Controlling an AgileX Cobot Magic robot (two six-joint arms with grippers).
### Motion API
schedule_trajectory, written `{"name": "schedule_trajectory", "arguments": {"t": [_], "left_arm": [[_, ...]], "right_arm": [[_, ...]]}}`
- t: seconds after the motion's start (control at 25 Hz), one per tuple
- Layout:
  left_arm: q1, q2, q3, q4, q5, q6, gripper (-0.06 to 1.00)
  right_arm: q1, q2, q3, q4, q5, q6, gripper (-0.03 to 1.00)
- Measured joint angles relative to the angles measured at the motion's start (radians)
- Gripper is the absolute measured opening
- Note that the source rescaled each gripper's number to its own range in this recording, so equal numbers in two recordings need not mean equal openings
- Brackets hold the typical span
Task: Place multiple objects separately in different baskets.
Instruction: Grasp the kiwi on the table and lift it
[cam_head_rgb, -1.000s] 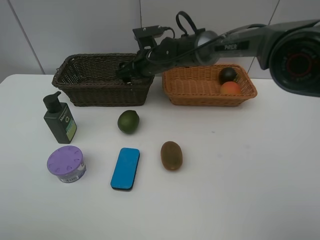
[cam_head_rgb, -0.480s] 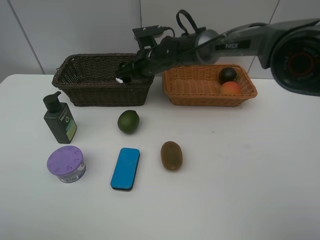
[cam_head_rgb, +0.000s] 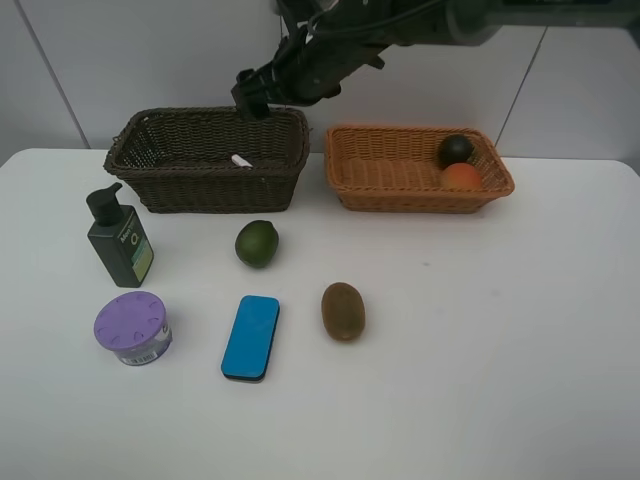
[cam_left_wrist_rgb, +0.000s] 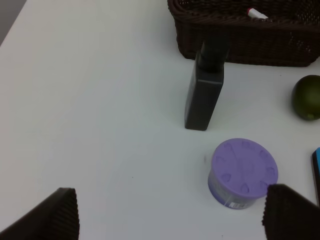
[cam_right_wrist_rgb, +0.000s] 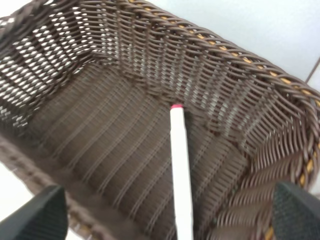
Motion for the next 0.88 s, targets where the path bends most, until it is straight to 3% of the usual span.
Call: {"name": "schedule_trajectory", "arguments": {"t": [0.24,0.52,0.64,0.88], "left_arm": [[0.0,0.0,0.0,0.0,0.0,0.0,0.97],[0.0,0.0,0.0,0.0,0.0,0.0,0.97],[0.0,0.0,0.0,0.0,0.0,0.0,0.97],[0.0,0.0,0.0,0.0,0.0,0.0,0.97]], "right_arm": [[0.0,-0.137,-0.001,-0.074,0.318,0.112,0.98],[0.0,-0.177,-0.002,-0.193,0.677,0.458,0.98],[0.002,-0.182,0.008,-0.212,0.711,0.559,0.98],[0.051,-0.195,0.12,-0.189,0.716,0.643,0.98]]}}
